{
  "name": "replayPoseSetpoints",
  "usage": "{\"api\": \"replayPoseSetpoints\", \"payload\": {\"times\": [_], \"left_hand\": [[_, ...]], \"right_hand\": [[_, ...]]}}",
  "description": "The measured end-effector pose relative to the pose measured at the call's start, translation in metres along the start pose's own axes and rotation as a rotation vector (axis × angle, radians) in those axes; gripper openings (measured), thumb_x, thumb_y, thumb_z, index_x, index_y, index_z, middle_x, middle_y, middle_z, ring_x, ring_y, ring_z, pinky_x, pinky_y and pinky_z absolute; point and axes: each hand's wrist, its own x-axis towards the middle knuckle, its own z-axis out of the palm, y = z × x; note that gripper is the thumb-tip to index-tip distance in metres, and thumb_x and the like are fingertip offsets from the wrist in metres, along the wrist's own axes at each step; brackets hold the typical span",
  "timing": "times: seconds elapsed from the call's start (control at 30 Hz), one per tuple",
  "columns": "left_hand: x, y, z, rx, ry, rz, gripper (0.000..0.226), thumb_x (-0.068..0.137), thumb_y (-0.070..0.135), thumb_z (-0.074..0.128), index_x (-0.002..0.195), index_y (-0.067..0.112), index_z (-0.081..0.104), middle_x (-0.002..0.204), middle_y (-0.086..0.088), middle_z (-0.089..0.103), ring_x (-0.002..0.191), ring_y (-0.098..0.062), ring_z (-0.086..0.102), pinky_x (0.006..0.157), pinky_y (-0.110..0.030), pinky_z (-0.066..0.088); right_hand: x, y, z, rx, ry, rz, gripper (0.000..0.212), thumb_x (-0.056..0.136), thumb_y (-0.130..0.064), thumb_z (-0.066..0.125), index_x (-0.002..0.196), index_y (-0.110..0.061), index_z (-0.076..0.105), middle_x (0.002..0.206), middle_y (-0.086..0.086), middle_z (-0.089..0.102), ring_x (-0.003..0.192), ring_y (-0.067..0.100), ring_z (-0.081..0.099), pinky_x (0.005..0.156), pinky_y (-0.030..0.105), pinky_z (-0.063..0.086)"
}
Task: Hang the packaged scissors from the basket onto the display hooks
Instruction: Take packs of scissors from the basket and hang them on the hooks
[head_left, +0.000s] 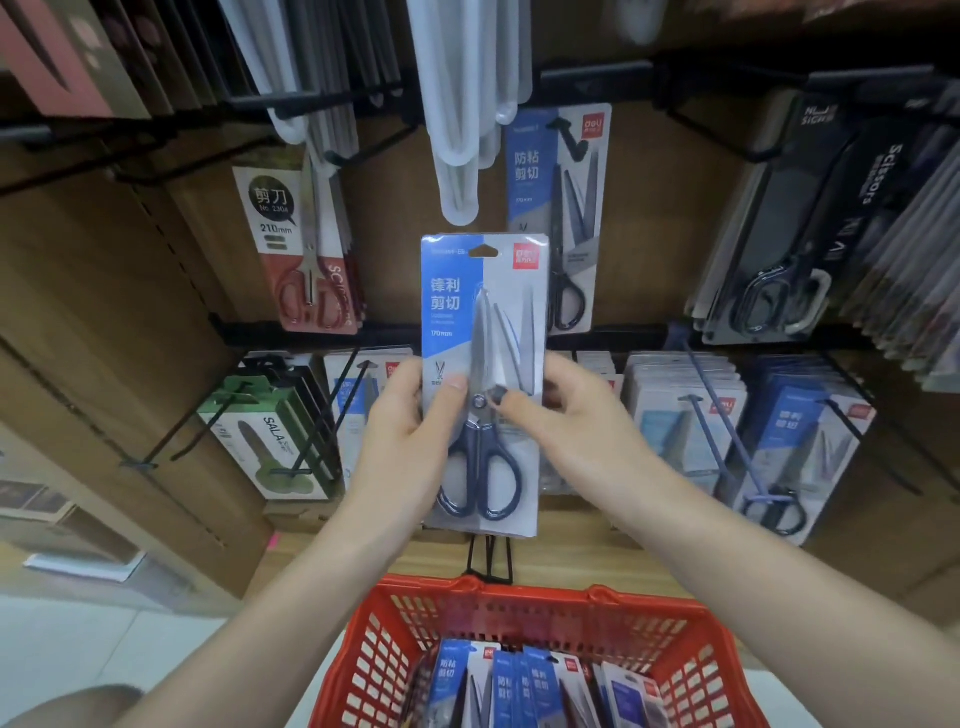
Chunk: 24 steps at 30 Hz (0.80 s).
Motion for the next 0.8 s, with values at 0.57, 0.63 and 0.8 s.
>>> {"api": "replayPoseSetpoints", "payload": {"times": [0.57,0.63,0.8], "left_hand": [[0.006,0.124,-0.025,1.612,0.146,1.103,0.059,0.108,0.024,0.043,0.159,-0.004,0.036,0.169,-0.020,0.032,0.159,-0.035,0.021,0.134,-0.045,0.006],[0.012,0.136,-0.020,1.882,0.115,1.047,0.062,0.111,0.026,0.027,0.163,-0.007,0.023,0.173,-0.022,0.020,0.163,-0.036,0.012,0.133,-0.045,-0.003],[0.037,0.158,-0.011,2.362,-0.064,0.932,0.065,0.107,0.025,0.002,0.159,-0.010,-0.014,0.173,-0.027,-0.006,0.162,-0.037,-0.009,0.130,-0.050,-0.013]], "right_hand": [[-0.020,-0.028,-0.051,0.089,0.165,-0.222,0.027,0.103,-0.008,0.057,0.109,-0.027,0.076,0.109,0.002,0.078,0.104,0.018,0.074,0.086,0.029,0.061],[-0.018,-0.033,-0.051,0.057,0.182,-0.246,0.029,0.102,-0.006,0.059,0.109,-0.028,0.076,0.109,0.002,0.078,0.105,0.022,0.074,0.091,0.035,0.061],[-0.014,-0.045,-0.047,0.066,0.207,-0.241,0.023,0.097,-0.016,0.060,0.105,-0.032,0.076,0.101,-0.007,0.079,0.096,0.012,0.074,0.081,0.025,0.059]]}}
